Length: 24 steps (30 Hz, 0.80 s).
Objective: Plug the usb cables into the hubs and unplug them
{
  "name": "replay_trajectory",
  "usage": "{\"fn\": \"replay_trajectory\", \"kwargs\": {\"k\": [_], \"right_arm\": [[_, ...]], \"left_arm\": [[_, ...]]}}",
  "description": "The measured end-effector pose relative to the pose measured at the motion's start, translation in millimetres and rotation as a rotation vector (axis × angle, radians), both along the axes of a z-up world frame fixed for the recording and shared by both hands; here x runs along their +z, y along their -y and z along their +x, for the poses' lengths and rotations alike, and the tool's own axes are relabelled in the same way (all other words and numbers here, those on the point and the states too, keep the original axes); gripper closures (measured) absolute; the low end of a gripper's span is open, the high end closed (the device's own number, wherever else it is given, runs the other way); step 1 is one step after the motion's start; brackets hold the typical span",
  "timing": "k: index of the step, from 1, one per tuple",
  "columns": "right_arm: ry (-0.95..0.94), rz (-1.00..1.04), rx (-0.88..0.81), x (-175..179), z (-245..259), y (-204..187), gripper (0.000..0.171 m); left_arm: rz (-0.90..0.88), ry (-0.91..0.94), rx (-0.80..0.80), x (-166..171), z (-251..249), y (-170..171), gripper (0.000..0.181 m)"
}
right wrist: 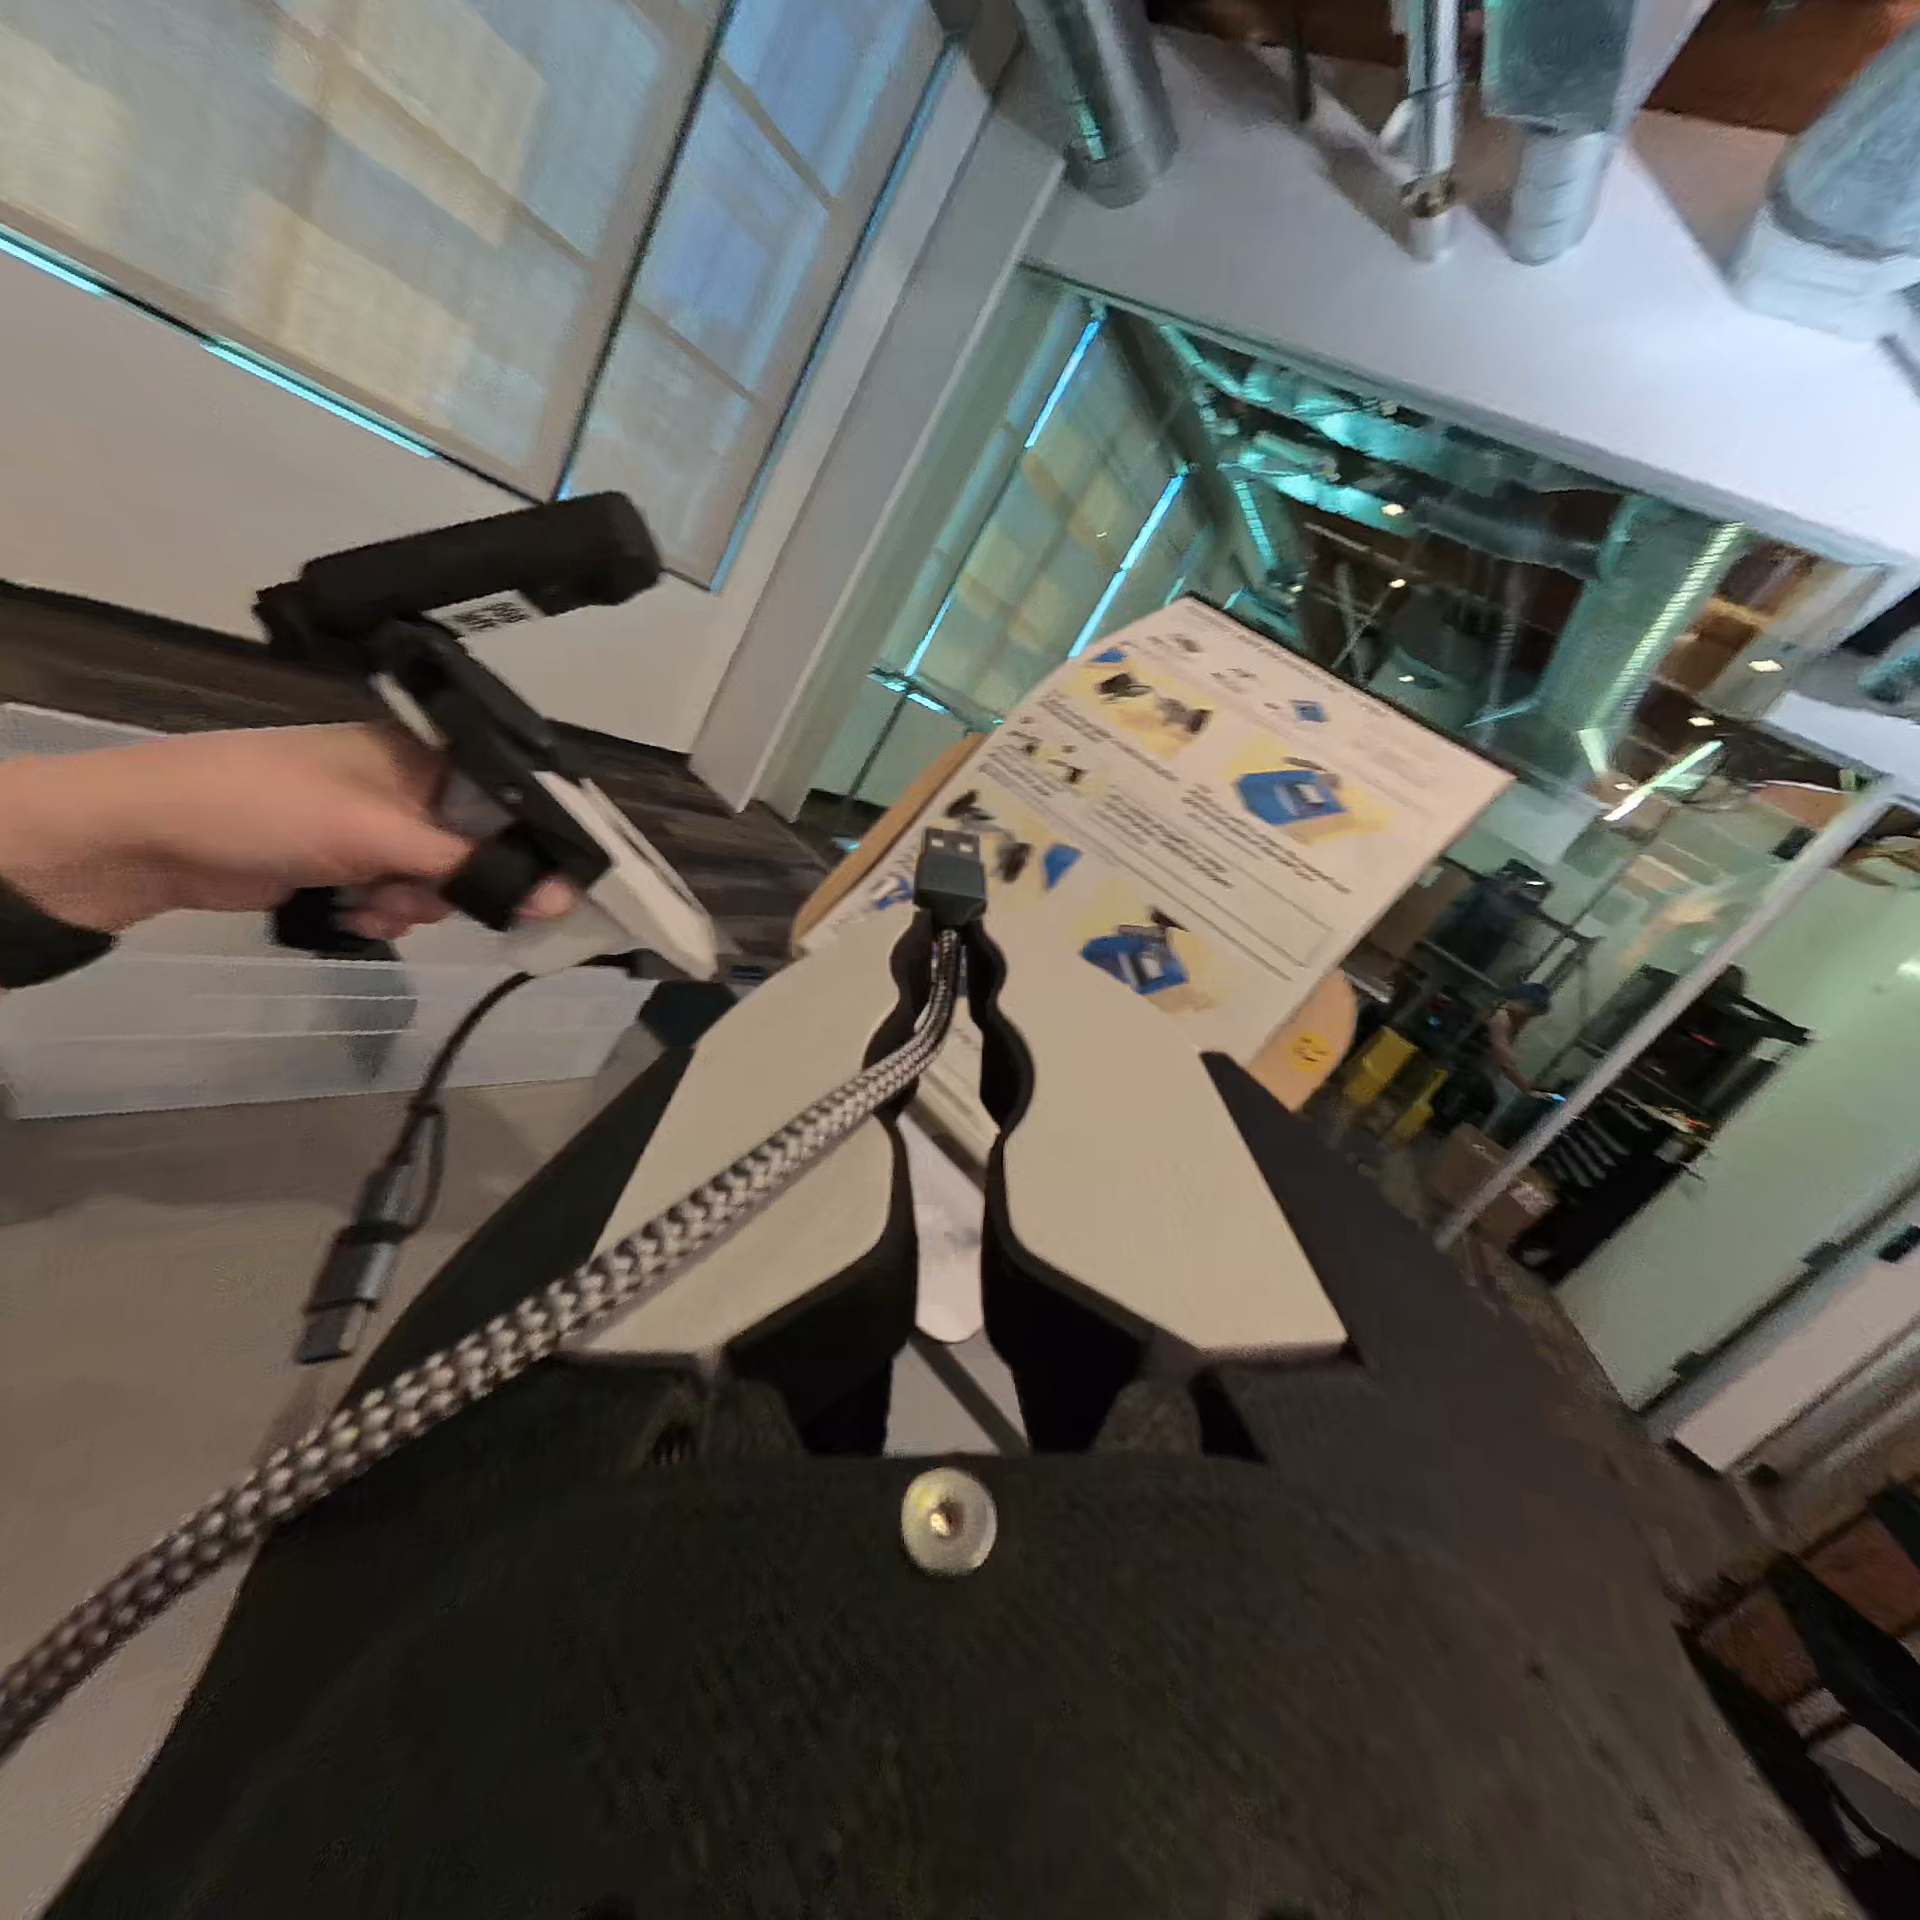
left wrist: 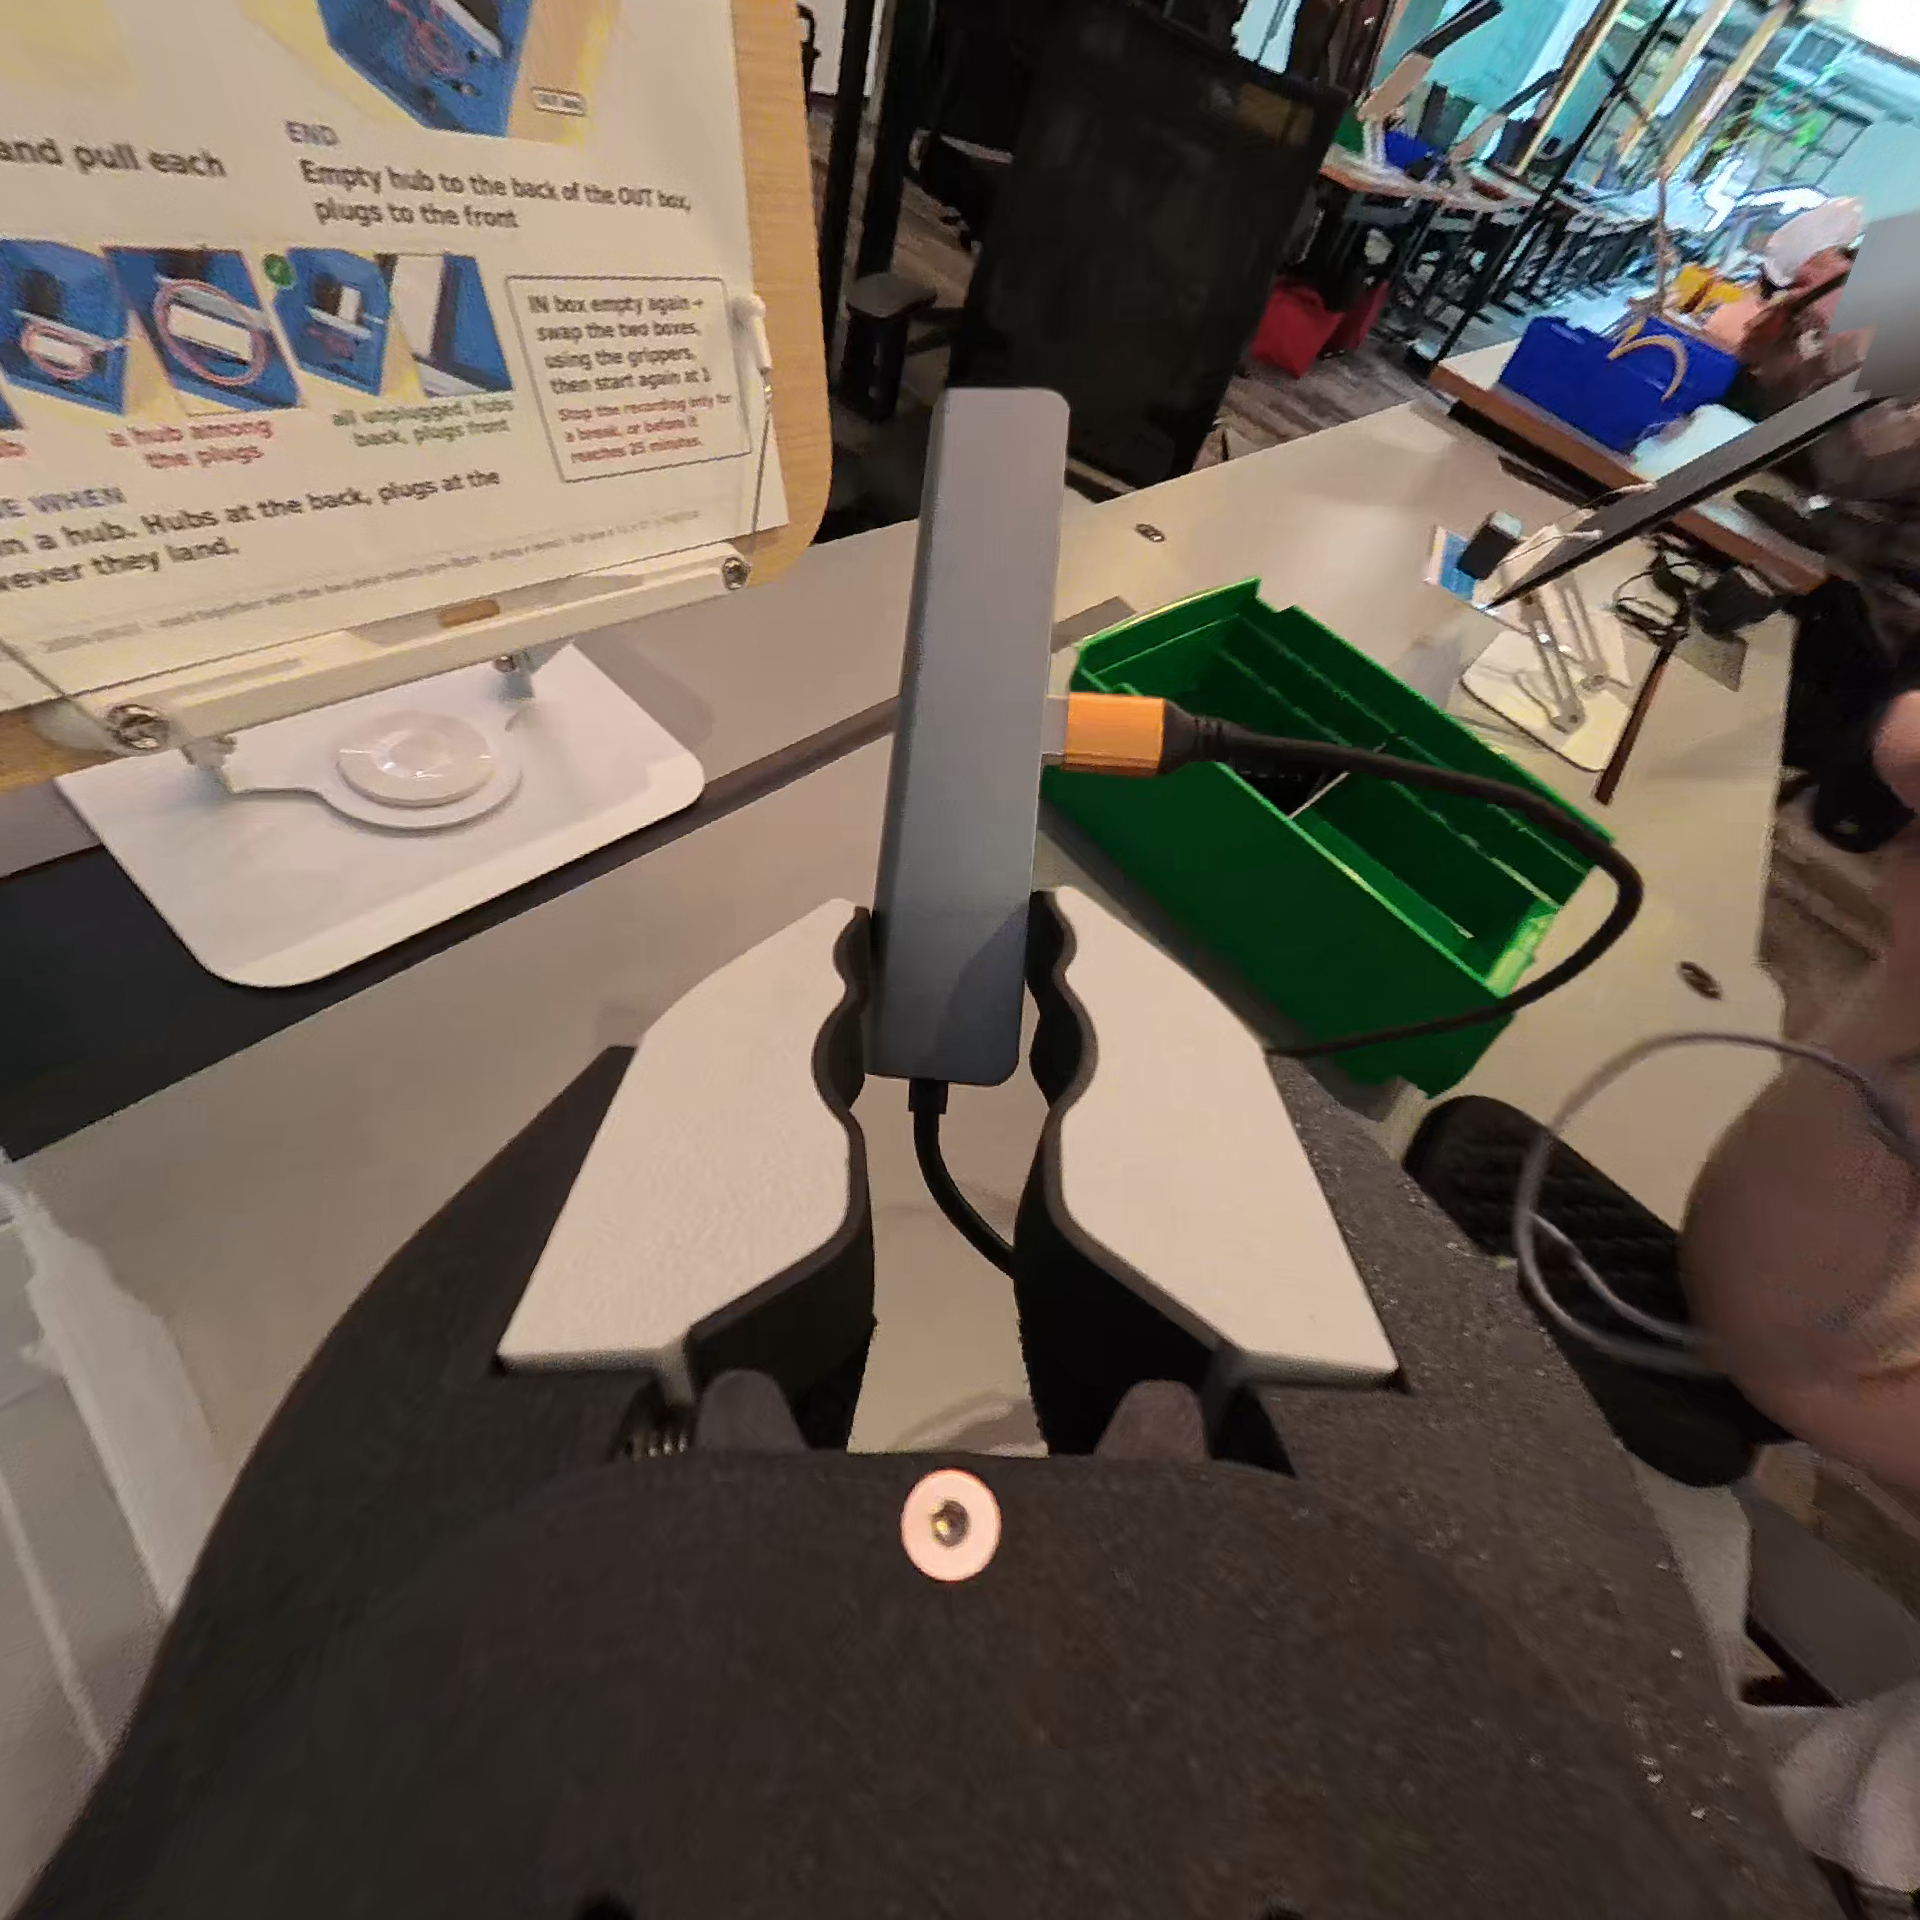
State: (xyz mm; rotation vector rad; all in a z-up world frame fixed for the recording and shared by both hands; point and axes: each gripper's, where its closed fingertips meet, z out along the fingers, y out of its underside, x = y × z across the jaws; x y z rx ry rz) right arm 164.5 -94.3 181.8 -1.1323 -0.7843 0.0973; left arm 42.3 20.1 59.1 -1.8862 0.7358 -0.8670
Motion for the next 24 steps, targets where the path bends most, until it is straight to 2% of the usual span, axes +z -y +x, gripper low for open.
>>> {"fn": "replay_trajectory", "kwargs": {"k": [5, 11, 17, 24], "right_arm": [[0.142, -0.097, -0.006, -43, -61, -8, 0.165], [0.186, -0.179, -0.104, -86, -71, -44, 0.164], [0.193, -0.202, -0.155, -99, -63, -61, 0.164], [0.166, -0.177, -0.188, -99, -57, -67, 0.164]], "left_arm": [[0.055, -0.058, 0.022, 3, 4, 1, 0.153], [0.079, -0.063, -0.01, 0, 21, 5, 0.153], [0.085, -0.039, -0.017, 1, 31, 8, 0.153], [0.106, -0.027, -0.031, 7, 36, 15, 0.153]]}}
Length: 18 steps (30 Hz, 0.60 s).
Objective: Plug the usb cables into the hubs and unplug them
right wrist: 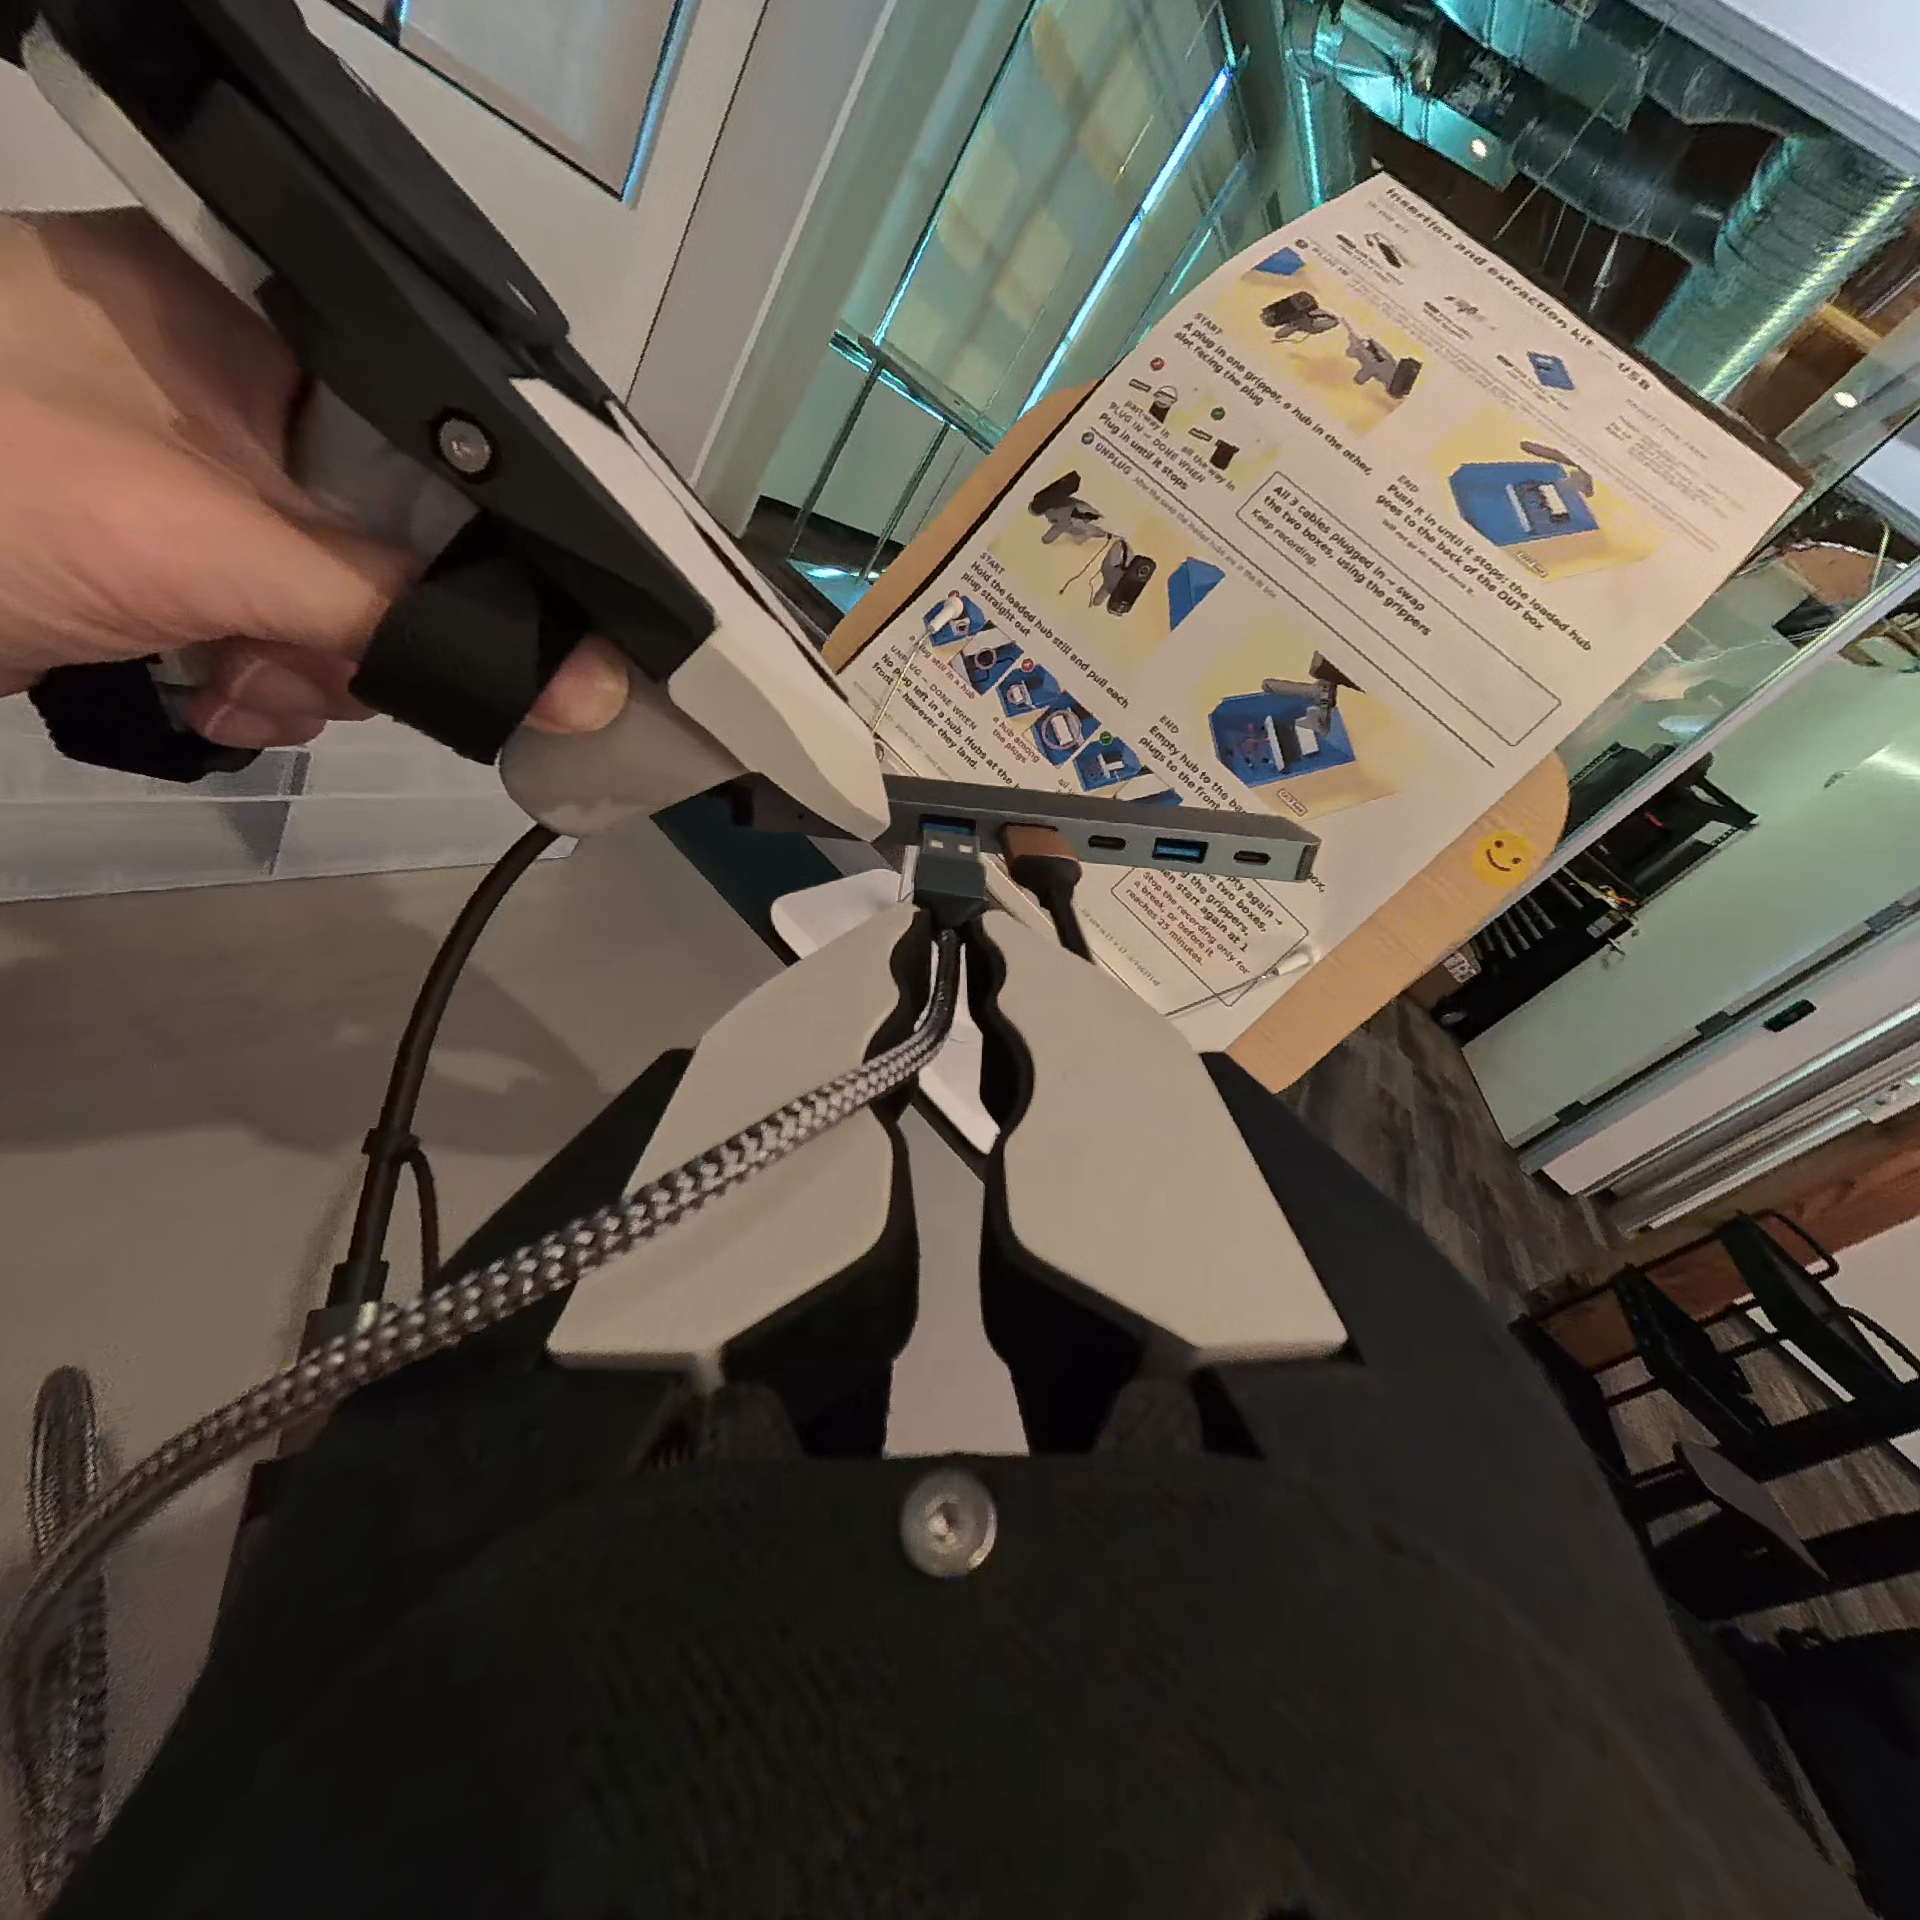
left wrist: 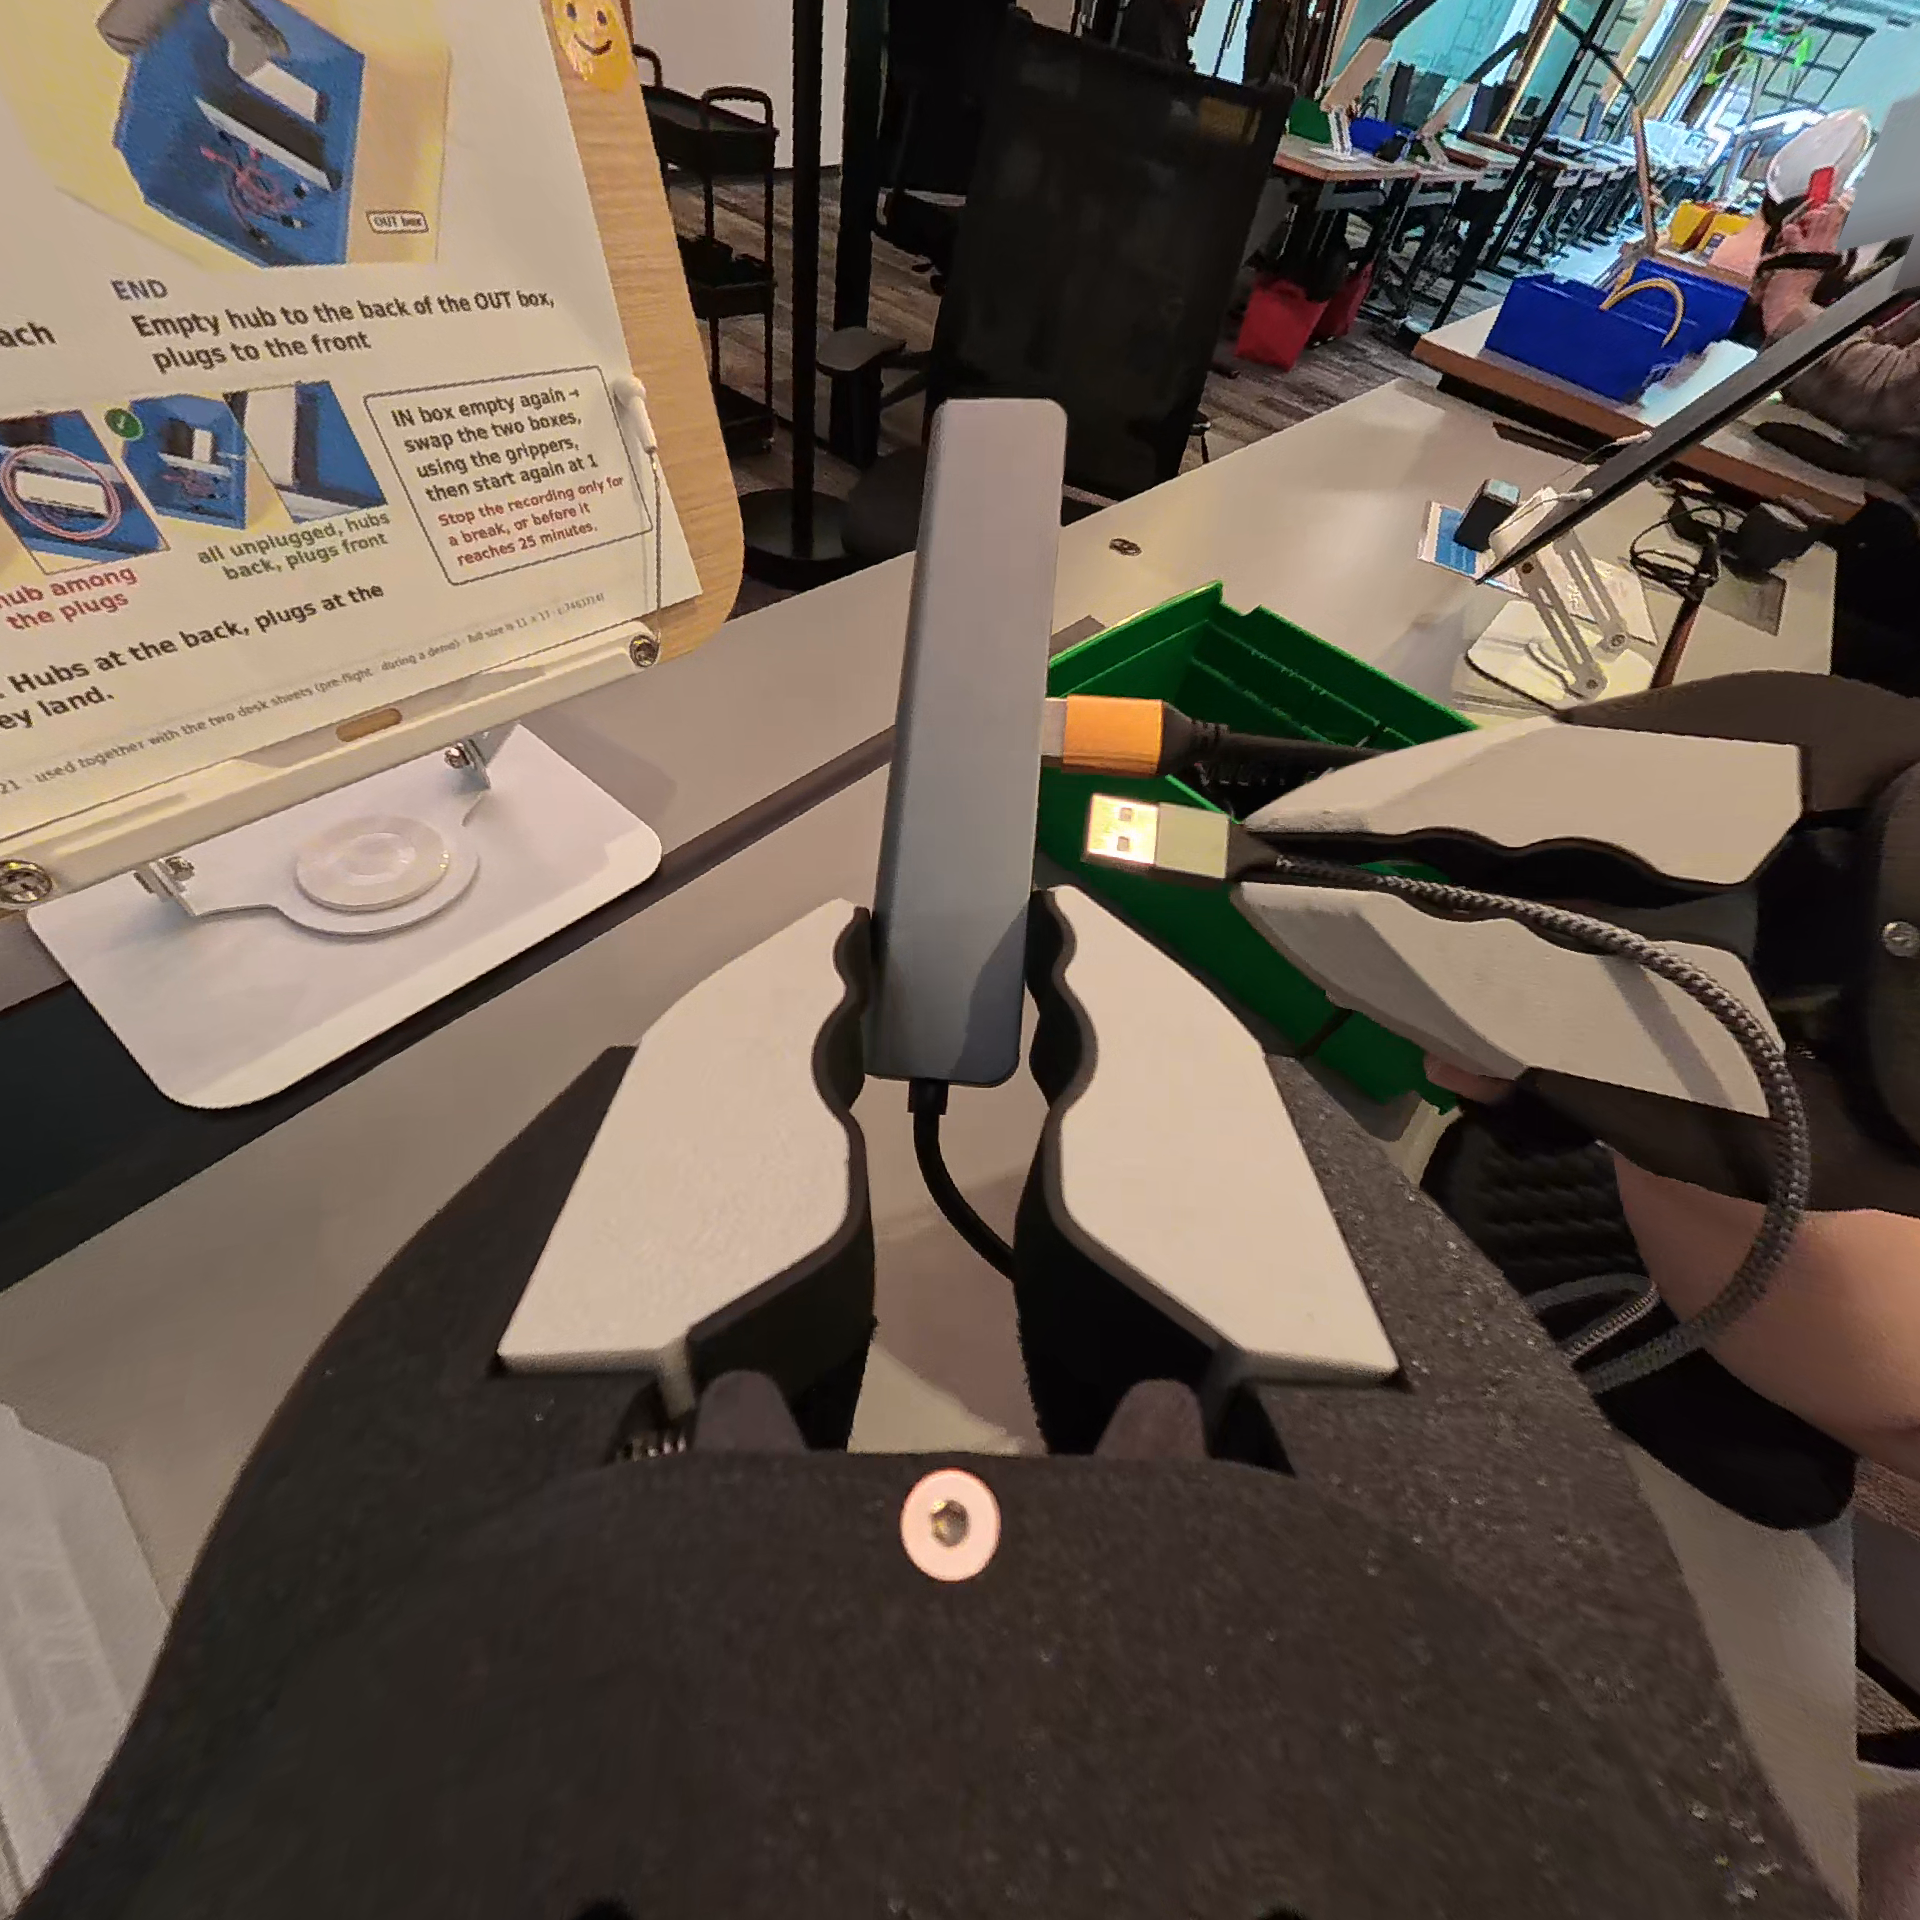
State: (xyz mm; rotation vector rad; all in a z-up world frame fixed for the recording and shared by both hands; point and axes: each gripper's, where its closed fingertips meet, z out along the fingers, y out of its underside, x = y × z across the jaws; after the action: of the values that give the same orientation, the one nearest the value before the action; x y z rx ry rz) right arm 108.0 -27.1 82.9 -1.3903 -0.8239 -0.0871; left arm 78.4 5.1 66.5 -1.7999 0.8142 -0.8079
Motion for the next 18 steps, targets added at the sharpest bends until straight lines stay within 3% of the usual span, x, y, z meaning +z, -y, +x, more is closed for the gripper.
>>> {"fn": "replay_trajectory", "kwargs": {"k": [18], "right_arm": [[0.042, 0.017, 0.003, -2.0, 1.5, -2.0, 0.164]], "left_arm": [[0.132, -0.129, -0.01, 1.5, 7.1, 7.8, 0.153]]}}
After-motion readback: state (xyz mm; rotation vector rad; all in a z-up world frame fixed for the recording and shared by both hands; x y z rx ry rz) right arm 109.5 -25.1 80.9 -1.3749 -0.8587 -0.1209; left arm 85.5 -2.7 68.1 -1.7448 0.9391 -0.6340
